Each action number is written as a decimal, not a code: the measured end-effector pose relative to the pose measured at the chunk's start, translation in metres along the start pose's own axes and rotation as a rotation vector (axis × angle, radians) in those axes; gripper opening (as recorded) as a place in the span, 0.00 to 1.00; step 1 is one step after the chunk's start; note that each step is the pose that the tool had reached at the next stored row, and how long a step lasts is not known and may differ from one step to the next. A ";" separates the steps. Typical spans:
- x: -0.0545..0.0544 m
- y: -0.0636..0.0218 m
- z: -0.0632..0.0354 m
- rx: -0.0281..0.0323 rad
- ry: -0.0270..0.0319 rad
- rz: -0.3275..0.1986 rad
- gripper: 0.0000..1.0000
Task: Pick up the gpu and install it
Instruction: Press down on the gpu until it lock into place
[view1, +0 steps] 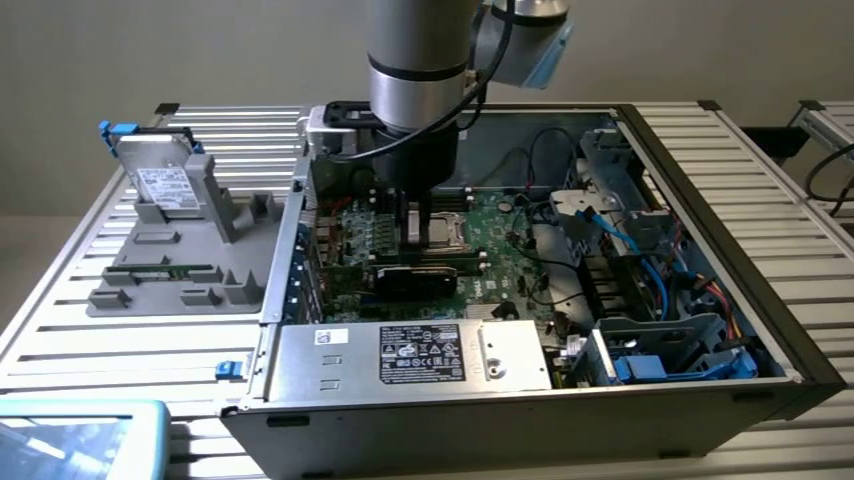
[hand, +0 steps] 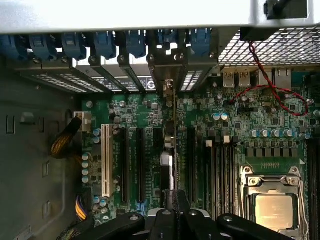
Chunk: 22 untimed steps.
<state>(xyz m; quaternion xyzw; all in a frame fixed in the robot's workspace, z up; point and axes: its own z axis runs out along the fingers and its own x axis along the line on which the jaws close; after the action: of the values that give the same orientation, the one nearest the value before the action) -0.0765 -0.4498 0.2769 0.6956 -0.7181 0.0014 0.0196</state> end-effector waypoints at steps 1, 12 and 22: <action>0.000 0.0000 0.0009 0.0000 -0.0001 0.000 0.12; 0.000 -0.0002 0.0104 -0.0002 0.0004 0.000 0.12; 0.000 0.0002 -0.0071 -0.0013 0.0002 0.000 0.12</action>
<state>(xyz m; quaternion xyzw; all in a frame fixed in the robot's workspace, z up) -0.0765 -0.4498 0.2840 0.6955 -0.7182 0.0010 0.0201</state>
